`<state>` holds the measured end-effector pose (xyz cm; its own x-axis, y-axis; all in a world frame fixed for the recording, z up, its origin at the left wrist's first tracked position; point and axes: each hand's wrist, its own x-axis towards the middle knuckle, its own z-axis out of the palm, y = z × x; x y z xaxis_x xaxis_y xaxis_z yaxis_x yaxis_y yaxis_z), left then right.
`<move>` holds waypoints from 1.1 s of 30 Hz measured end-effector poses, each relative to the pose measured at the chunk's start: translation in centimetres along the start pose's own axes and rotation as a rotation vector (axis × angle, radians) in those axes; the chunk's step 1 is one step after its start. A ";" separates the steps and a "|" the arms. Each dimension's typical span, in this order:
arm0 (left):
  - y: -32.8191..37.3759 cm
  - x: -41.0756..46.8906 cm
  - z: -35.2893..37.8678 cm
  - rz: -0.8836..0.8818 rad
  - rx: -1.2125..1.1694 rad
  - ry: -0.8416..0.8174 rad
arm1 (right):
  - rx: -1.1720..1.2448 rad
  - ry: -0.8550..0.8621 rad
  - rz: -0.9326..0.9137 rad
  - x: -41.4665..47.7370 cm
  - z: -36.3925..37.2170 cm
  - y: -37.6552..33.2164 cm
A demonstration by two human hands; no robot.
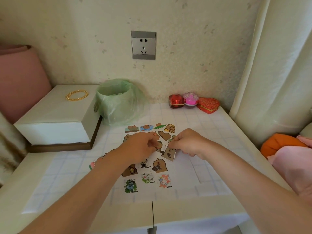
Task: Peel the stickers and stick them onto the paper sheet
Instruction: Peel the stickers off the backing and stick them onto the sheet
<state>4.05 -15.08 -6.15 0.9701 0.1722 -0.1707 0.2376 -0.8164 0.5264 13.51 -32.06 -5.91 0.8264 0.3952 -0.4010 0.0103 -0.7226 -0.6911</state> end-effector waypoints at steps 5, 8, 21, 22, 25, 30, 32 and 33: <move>-0.1 0.2 0.1 0.037 0.035 -0.021 | -0.112 0.073 -0.086 0.6 0.5 0.2; -0.1 0.1 0.1 0.038 0.032 -0.025 | -0.167 0.102 -0.121 0.6 0.8 0.2; -0.2 0.1 0.3 0.092 0.044 -0.017 | -0.243 0.159 -0.171 0.5 1.0 0.5; -0.2 0.0 0.3 0.116 0.043 -0.017 | -0.248 0.161 -0.175 0.5 1.0 0.5; -0.1 0.0 0.5 0.176 0.051 -0.059 | -0.264 0.180 -0.181 0.4 1.2 0.4; 0.1 0.0 0.8 0.218 0.214 -0.145 | -0.324 0.208 -0.162 0.6 1.6 0.2; 0.2 -0.1 0.8 0.230 0.236 -0.136 | -0.345 0.218 -0.141 0.6 1.4 0.0; 0.3 -0.1 0.8 0.231 0.246 -0.132 | -0.331 0.213 -0.127 0.5 1.2 0.0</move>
<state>3.98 -15.79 -6.62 0.9784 -0.0919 -0.1853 -0.0217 -0.9365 0.3499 13.29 -31.14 -6.82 0.9044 0.3924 -0.1677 0.2716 -0.8325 -0.4829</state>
